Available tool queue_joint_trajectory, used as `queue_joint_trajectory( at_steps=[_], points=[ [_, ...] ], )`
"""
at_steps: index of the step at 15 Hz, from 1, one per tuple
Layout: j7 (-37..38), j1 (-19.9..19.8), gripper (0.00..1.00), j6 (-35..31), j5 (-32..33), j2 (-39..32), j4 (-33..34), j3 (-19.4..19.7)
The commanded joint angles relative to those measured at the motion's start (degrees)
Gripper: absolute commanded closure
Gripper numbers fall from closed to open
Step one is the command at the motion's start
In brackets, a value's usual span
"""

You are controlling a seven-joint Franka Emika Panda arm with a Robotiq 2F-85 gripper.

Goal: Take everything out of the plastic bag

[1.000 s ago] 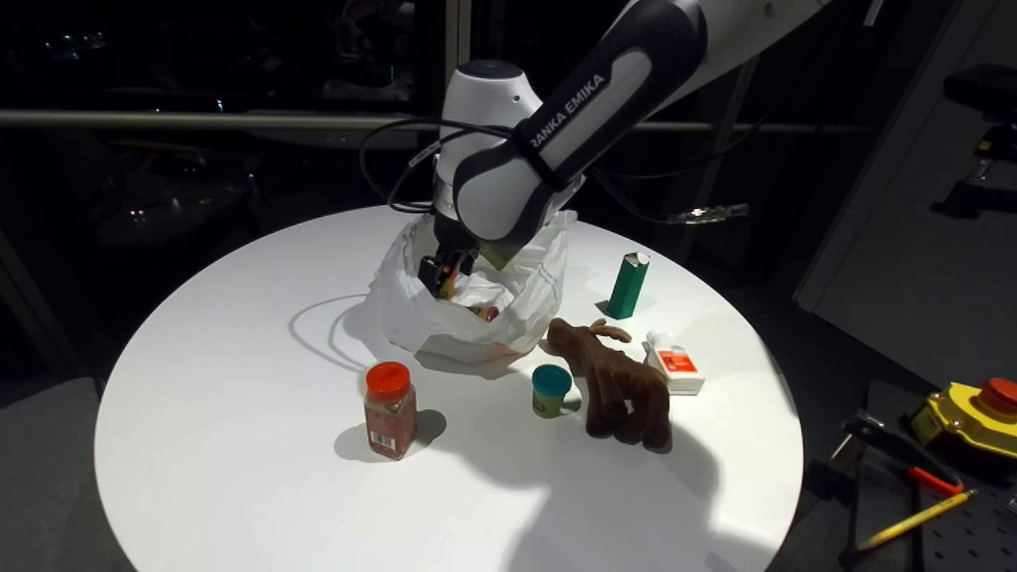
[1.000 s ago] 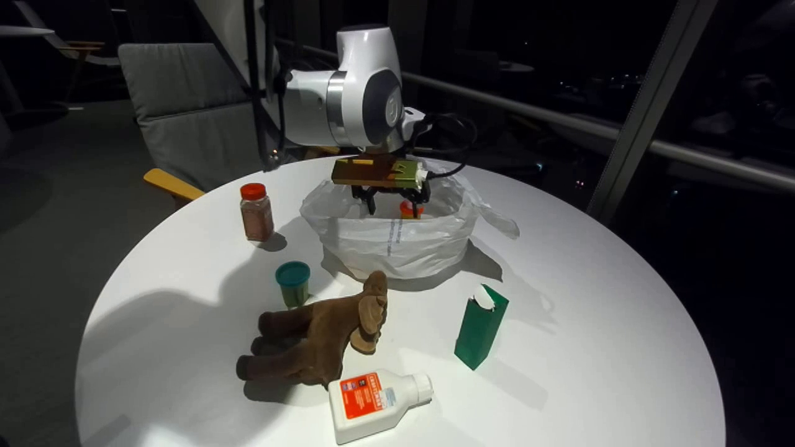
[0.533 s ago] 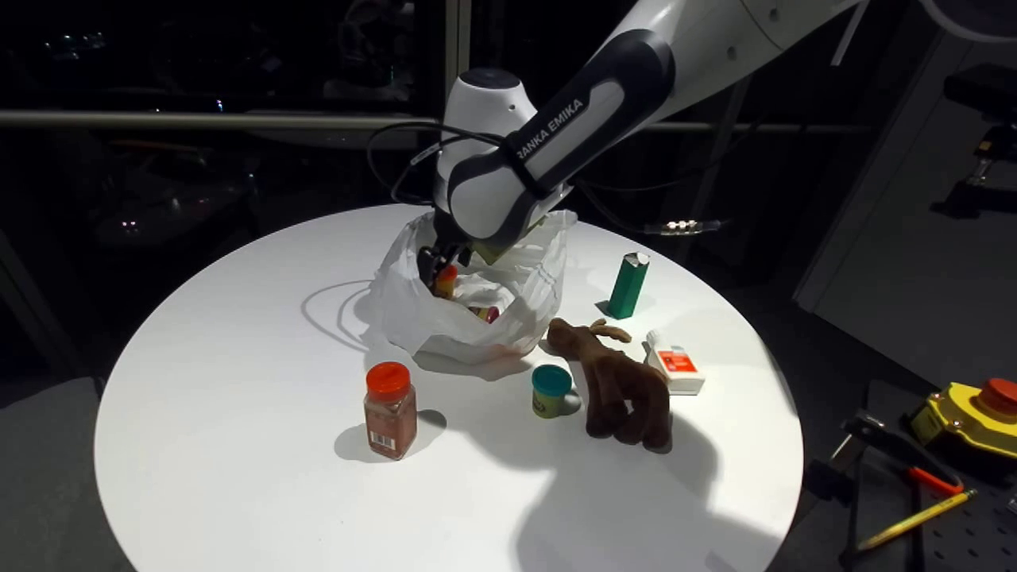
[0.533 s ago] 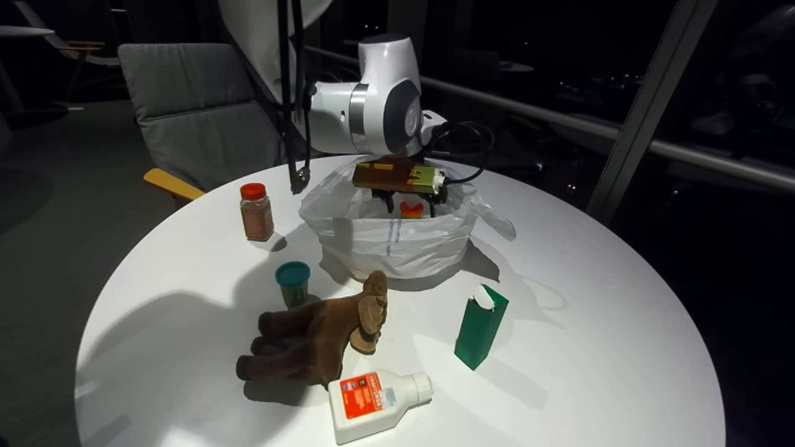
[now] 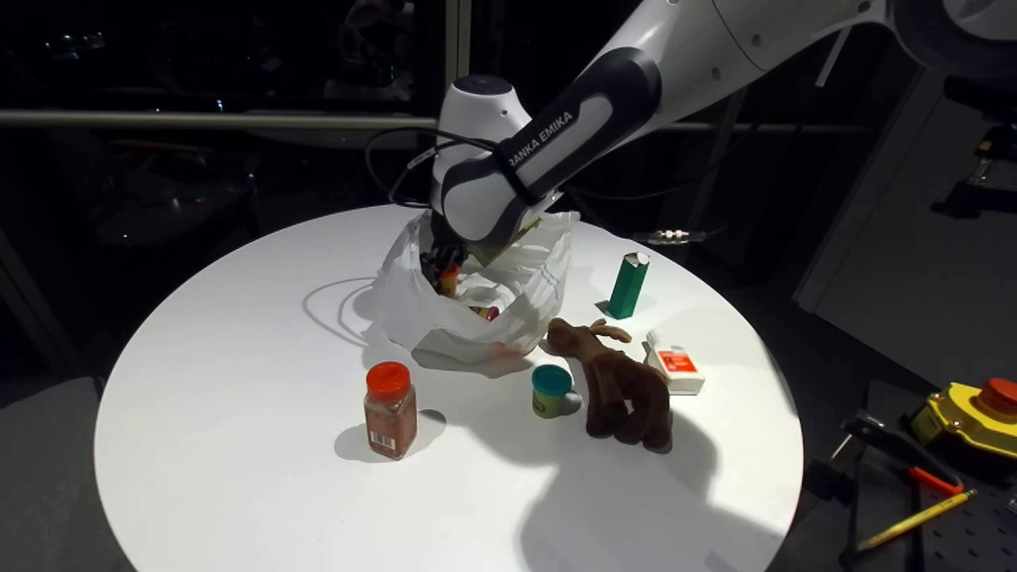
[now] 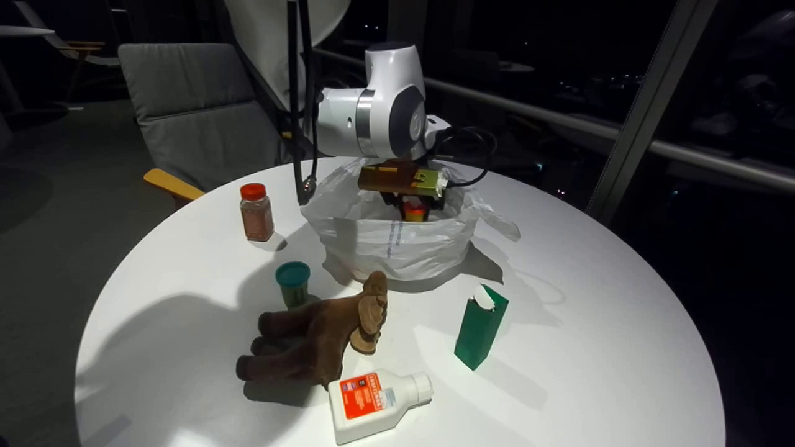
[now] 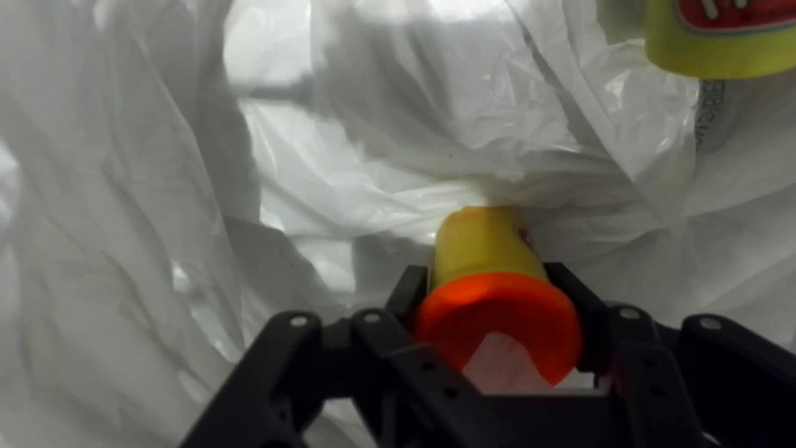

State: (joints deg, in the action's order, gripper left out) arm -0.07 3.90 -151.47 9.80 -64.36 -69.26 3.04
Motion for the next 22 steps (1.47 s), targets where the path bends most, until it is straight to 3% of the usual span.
queue_joint_trajectory(
  at_steps=[1,5,10,16,22],
  points=[
    [0.9,0.0,0.77,2.9,-1.1,0.4,2.3,0.9],
    [2.0,0.2,0.77,8.6,-0.7,3.6,1.3,2.2],
    [0.4,0.2,0.77,18.4,-1.0,8.0,2.6,0.4],
    [2.1,2.7,0.77,35.8,-0.3,11.0,4.9,-0.5],
    [3.7,5.5,0.77,36.8,0.2,17.6,-3.8,-1.6]
  ],
)
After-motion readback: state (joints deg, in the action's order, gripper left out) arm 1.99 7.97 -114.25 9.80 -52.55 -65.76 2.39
